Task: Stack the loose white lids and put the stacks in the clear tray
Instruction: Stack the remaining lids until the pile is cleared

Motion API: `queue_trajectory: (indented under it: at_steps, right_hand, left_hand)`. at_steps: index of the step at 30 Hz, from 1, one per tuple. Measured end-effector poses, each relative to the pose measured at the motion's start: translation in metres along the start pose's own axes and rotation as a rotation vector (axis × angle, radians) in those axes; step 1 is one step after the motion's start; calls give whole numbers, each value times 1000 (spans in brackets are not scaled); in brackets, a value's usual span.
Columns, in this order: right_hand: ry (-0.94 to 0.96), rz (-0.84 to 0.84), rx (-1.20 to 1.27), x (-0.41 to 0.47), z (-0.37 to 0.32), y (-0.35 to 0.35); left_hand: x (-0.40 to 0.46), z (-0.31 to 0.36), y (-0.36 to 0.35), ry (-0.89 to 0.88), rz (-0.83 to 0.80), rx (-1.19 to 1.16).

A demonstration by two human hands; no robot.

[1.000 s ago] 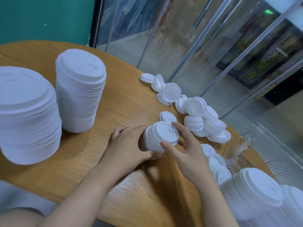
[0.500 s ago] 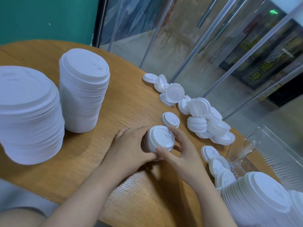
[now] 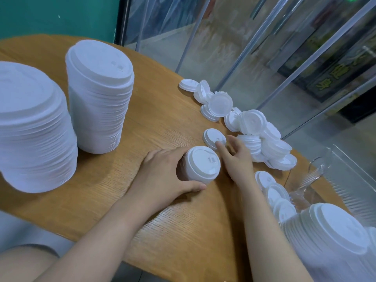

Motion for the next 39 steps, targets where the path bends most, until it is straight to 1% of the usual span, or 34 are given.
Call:
queue_trajectory:
  at_steps: [3, 11, 19, 23, 26, 29, 31, 34, 39]
  right_hand:
    - [9, -7, -65, 14, 9, -9]
    - [38, 50, -63, 17, 5, -17]
    - [28, -14, -126, 6, 4, -15]
    - [12, -23, -60, -1, -3, -12]
    - [-5, 30, 1, -12, -12, 4]
    - [31, 74, 64, -32, -32, 22]
    - [83, 49, 79, -47, -48, 27]
    - [158, -38, 69, -72, -63, 22]
    - [180, -132, 44, -94, -68, 12]
  left_hand:
    - [0, -1, 0, 7, 5, 13]
    - [2, -1, -2, -3, -1, 7]
    - [2, 1, -1, -16, -7, 13]
    - [2, -2, -4, -14, -38, 26]
    - [2, -3, -4, -14, -61, 45]
    - [2, -5, -1, 5, -65, 40]
    - [1, -4, 0, 8, -58, 58]
    - [-1, -1, 3, -8, -58, 77]
    - [-5, 4, 11, -14, -29, 80]
Point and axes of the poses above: each hand's wrist, its own x-axis towards the middle knuckle, its own y-axis out of the back of the hand, z = x × y, the point moved 9 cm from there along x, towards the middle knuckle, and after that the axes turned 6 degrees about x, right-handed, at the moved point
